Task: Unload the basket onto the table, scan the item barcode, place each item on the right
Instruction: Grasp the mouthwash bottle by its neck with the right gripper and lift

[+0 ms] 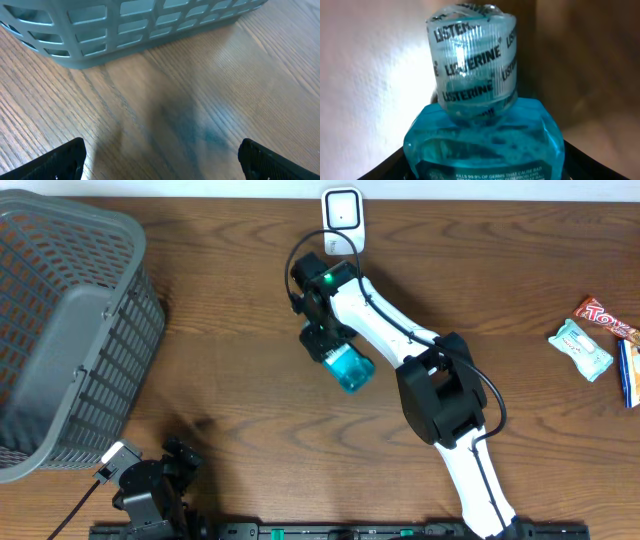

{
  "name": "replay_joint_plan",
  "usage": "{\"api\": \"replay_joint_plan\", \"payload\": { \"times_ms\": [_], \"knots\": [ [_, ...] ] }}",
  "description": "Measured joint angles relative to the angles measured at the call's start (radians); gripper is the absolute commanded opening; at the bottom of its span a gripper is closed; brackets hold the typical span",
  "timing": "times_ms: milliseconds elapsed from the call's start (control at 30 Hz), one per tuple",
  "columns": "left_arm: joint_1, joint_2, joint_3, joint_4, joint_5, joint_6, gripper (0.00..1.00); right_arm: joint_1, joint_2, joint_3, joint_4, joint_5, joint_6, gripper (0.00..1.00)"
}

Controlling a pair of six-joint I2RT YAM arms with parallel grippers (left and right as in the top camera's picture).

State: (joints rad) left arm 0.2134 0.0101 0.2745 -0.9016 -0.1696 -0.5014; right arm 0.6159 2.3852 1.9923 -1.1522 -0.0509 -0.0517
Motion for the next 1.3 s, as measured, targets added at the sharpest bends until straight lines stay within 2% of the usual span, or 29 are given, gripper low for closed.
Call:
{"api": "replay_joint_plan", "payload": {
  "times_ms": [133,267,700,867,1067,1300],
  "knots": [
    [0.000,0.000,0.000,0.000,0.000,0.000,0.98,0.002,0.000,0.000,-0.063,-0.002,0.009,0.86],
    [0.000,0.000,0.000,0.000,0.000,0.000,0.98,0.002,-0.006,0.000,-0.066,-0.001,0.018,0.99],
    [0.000,0.000,0.000,0.000,0.000,0.000,0.98,0.004,-0.008,-0.007,-0.021,-0.004,0.019,0.99],
    [0.000,0.000,0.000,0.000,0.000,0.000,0.98,0.016,-0.008,-0.026,0.059,0.005,0.019,0.99],
    [0.000,0.000,0.000,0.000,0.000,0.000,0.98,0.027,-0.008,-0.026,0.171,0.026,0.018,0.82],
    [0.000,0.000,0.000,0.000,0.000,0.000,0.98,0.035,-0.008,-0.040,0.182,0.034,0.021,0.63]
  ]
}}
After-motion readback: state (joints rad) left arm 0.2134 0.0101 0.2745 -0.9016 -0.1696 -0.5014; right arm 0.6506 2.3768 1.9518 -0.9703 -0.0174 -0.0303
